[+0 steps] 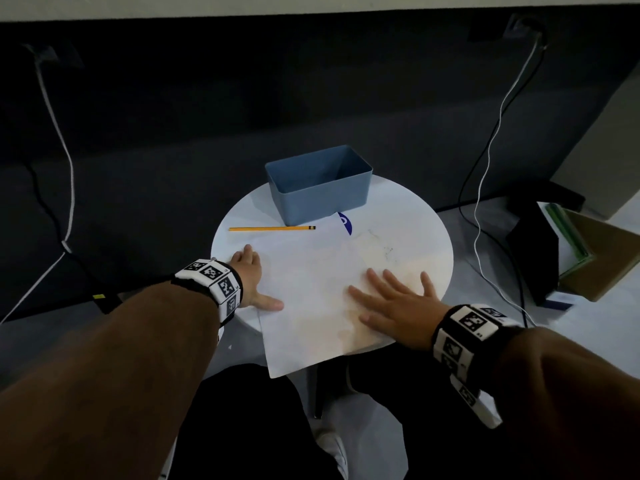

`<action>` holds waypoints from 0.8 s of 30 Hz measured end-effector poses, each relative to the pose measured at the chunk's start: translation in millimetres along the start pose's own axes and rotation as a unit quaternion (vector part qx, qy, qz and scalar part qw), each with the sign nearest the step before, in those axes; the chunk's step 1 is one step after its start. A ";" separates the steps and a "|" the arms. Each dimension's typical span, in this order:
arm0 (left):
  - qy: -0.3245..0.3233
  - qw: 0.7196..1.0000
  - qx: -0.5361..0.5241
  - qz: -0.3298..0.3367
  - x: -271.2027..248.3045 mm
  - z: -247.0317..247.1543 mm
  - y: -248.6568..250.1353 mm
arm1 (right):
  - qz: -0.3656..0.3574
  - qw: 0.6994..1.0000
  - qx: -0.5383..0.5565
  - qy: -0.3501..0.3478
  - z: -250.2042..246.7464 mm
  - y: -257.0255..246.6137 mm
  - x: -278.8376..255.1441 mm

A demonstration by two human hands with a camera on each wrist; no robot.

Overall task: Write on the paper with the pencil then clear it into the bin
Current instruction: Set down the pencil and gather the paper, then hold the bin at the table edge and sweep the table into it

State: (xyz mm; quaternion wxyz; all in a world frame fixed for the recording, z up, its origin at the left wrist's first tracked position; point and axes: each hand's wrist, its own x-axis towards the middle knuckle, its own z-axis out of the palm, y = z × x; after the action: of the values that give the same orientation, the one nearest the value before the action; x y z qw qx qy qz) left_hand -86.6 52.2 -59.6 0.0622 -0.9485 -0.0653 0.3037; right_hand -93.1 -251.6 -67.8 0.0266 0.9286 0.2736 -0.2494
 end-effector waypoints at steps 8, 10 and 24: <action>0.007 1.000 -0.008 0.015 -1.6 -7.9 -11.6 | -0.004 0.958 0.236 0.163 -23.3 23.0 -6.5; 0.055 0.996 -0.067 0.015 -6.4 -19.4 -11.0 | 0.009 0.936 0.266 0.230 -28.3 26.2 -4.7; 0.365 0.909 -0.159 0.119 17.4 -98.1 49.6 | -0.027 0.904 0.299 0.305 -50.5 4.1 39.6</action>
State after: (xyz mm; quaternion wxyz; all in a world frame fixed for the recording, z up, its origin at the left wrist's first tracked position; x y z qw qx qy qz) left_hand -11.0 -1.5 1.9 -0.1066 -0.9912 0.0274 -0.0733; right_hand -39.6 -226.1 -42.9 -0.3435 0.9160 0.2058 -0.0243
